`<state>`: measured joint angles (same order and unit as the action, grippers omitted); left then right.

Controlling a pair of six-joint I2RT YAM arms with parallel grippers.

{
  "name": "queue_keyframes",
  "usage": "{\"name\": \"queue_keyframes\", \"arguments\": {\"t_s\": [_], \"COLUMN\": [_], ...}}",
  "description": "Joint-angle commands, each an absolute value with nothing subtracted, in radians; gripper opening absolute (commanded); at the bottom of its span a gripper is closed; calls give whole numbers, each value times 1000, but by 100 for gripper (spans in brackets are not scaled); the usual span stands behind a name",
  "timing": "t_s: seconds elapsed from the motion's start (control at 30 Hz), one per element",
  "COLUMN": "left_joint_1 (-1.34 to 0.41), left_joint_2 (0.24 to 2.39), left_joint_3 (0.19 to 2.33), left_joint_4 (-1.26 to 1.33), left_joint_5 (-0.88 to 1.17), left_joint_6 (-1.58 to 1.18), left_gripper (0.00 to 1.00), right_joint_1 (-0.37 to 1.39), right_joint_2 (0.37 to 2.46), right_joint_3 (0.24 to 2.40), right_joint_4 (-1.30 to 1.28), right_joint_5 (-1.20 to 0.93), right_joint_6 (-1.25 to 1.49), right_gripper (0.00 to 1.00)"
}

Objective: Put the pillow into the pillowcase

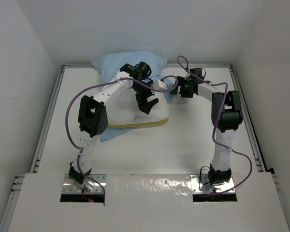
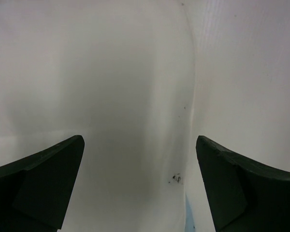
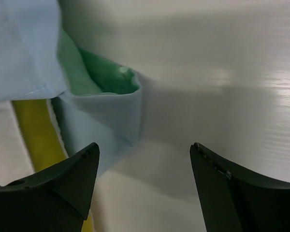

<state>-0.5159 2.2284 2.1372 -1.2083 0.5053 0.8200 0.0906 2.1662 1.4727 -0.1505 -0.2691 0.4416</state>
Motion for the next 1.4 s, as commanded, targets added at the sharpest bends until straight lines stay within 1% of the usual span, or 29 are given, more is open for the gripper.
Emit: {"name": "queue_keyframes", "arguments": {"t_s": [0.0, 0.07, 0.17, 0.3, 0.33, 0.37, 0.4, 0.43, 0.47, 0.53, 0.57, 0.63, 0.7, 0.73, 0.8, 0.9, 1.03, 1.07, 1.1, 1.13, 1.23, 1.3, 1.33, 1.37], "left_joint_1": [-541, -571, -571, -571, -568, -549, -537, -519, -479, -437, -393, -358, -331, -333, -333, -336, -350, -356, -362, -368, -379, -387, -387, -384], "left_joint_2": [2250, 2276, 2284, 2293, 2296, 2302, 2316, 2360, 2382, 2381, 2358, 2254, 2145, 2114, 2065, 2074, 2079, 2082, 2083, 2085, 2120, 2170, 2195, 2239], "left_joint_3": [2131, 2094, 2021, 1915, 1881, 1821, 1815, 1874, 1914, 1985, 1991, 1999, 2011, 2016, 2026, 2092, 2079, 2063, 2001, 1964, 1870, 1841, 1862, 1902], "left_joint_4": [-1285, -1258, -1169, -1008, -953, -843, -818, -851, -877, -876, -853, -752, -689, -626, -585, -583, -577, -574, -559, -561, -656, -692, -712, -748], "left_joint_5": [445, 397, 292, 143, 111, 83, 78, 106, 173, 230, 289, 310, 275, 240, 161, 106, 52, 40, 22, 40, 119, 103, 95, 112], "left_joint_6": [894, 885, 838, 746, 660, 616, 576, 527, 508, 431, 378, 309, 266, 262, 264, 296, 366, 449, 487, 564, 664, 676, 639, 620], "left_gripper": [100, 100, 100, 100, 100, 97, 83, 61, 1, 0, 0, 0, 0, 0, 0, 0, 0, 0, 0, 0, 0, 0, 15, 27], "right_joint_1": [104, 113, 132, 140, 140, 140, 140, 140, 140, 141, 144, 162, 192, 228, 268, 346, 354, 356, 354, 354, 342, 337, 337, 336], "right_joint_2": [2166, 2187, 2236, 2289, 2296, 2304, 2307, 2303, 2292, 2220, 2192, 2101, 2027, 1941, 1855, 1705, 1518, 1493, 1470, 1427, 1387, 1399, 1413, 1429], "right_joint_3": [1474, 1465, 1480, 1450, 1451, 1451, 1453, 1451, 1442, 1393, 1326, 1232, 1171, 1101, 1036, 939, 878, 870, 856, 847, 798, 781, 779, 773], "right_joint_4": [-8, 64, 81, 187, 196, 208, 207, 190, 183, 225, 247, 259, 230, 210, 204, 151, 68, 36, 3, 3, 23, 47, 55, 73], "right_joint_5": [-336, -341, -282, -270, -270, -270, -275, -276, -278, -290, -331, -377, -428, -437, -471, -540, -635, -643, -655, -640, -574, -571, -566, -568], "right_joint_6": [488, 540, 586, 663, 690, 698, 699, 695, 689, 664, 663, 637, 570, 551, 513, 492, 453, 421, 417, 425, 459, 485, 511, 531], "right_gripper": [73, 71, 69, 48, 36, 28, 19, 0, 0, 0, 0, 0, 0, 0, 0, 0, 0, 0, 0, 0, 0, 0, 0, 0]}}
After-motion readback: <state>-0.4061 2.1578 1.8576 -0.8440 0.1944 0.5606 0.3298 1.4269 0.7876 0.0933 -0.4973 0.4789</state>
